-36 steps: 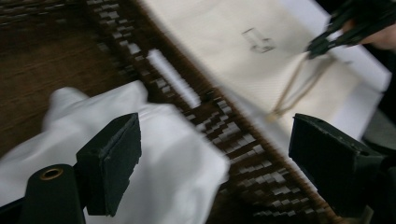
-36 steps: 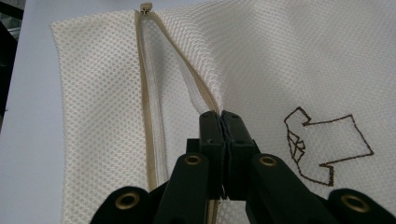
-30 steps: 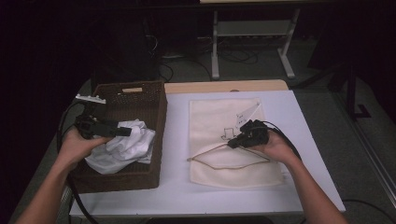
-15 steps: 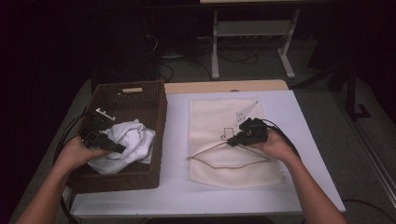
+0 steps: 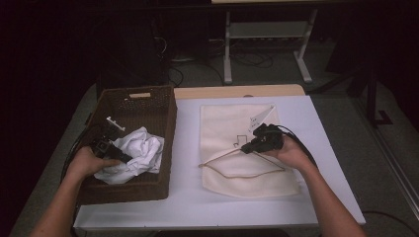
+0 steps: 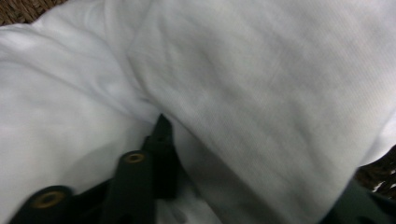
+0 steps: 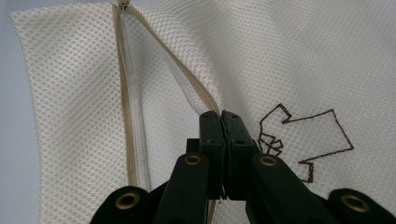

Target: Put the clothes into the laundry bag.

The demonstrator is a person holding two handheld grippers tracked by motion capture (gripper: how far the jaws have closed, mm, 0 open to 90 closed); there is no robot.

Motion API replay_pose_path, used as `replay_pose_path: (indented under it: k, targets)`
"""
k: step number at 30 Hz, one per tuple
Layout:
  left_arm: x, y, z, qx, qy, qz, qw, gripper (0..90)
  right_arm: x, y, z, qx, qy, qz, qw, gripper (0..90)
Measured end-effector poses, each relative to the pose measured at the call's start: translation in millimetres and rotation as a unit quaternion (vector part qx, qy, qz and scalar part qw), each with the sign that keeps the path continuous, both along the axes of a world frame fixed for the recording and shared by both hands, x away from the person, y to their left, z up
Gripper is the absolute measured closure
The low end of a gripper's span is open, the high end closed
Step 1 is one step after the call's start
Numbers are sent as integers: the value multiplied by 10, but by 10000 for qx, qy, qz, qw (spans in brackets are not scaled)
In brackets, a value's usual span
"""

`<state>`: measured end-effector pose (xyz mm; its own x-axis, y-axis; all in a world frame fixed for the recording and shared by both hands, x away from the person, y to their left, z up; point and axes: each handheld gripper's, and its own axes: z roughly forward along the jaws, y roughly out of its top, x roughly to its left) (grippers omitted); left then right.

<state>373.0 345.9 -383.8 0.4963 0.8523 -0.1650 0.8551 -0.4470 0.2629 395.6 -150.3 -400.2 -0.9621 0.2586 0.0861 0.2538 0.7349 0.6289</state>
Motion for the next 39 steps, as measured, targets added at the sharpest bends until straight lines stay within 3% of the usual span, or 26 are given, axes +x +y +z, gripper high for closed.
replay_pose_path:
  k: [5,10,14,18,20,22,23,24,26,27,28,29,30,31,32,33,35,37,38,39]
  targets:
    - [2,14,10,-107,-2,112,9999,643,10,2,-6,14,-22,1,10000,877]
    - [5,61,53,-369,-21,287,9989,682,23,-34,13,76,26,-15,10000,878]
    - [-25,143,126,-725,-87,337,9968,714,49,-73,18,153,51,-51,9999,879]
    - [-44,176,155,-914,-115,389,9950,724,73,-74,35,135,67,-47,9999,879]
    - [-63,233,207,-1212,-171,452,9915,729,85,-71,53,150,53,-37,9999,879]
    - [-63,233,207,-1212,-171,452,9915,729,86,-70,67,157,68,-61,9998,879]
    - [-93,278,271,-1468,-251,463,9878,732,95,-71,90,174,49,-51,9998,879]
    - [-93,278,271,-1468,-251,463,9878,731,95,-71,103,175,47,-70,9998,879]
    - [-117,302,323,-1621,-334,448,9852,733,106,-80,123,230,34,-76,9997,879]
    - [-142,338,380,-1839,-392,453,9811,734,109,-84,131,242,50,-89,9997,879]
    - [-142,338,380,-1839,-392,453,9811,734,109,-84,131,242,50,-89,9997,879]
    - [-168,363,433,-1997,-451,465,9777,734,119,-92,137,257,41,-89,9996,879]
    - [-168,363,433,-1997,-451,465,9777,734,123,-96,138,258,50,-87,9996,880]
    - [-191,391,481,-2094,-496,461,9755,735,124,-99,139,255,55,-107,9996,880]
    - [-191,391,481,-2094,-496,461,9755,735,124,-99,139,255,55,-107,9996,880]
    - [-200,412,509,-2175,-528,454,9736,735,130,-102,137,276,62,-114,9995,880]
    - [-210,455,545,-2376,-560,503,9684,737,142,-104,139,273,97,-137,9995,881]
    - [-225,501,620,-2678,-654,575,9595,741,165,-89,167,284,114,-129,9994,882]
    - [-225,501,620,-2678,-654,575,9595,742,171,-84,182,286,105,-117,9995,882]
    - [-236,513,670,-2802,-721,585,9554,743,179,-78,196,302,90,-102,9995,882]
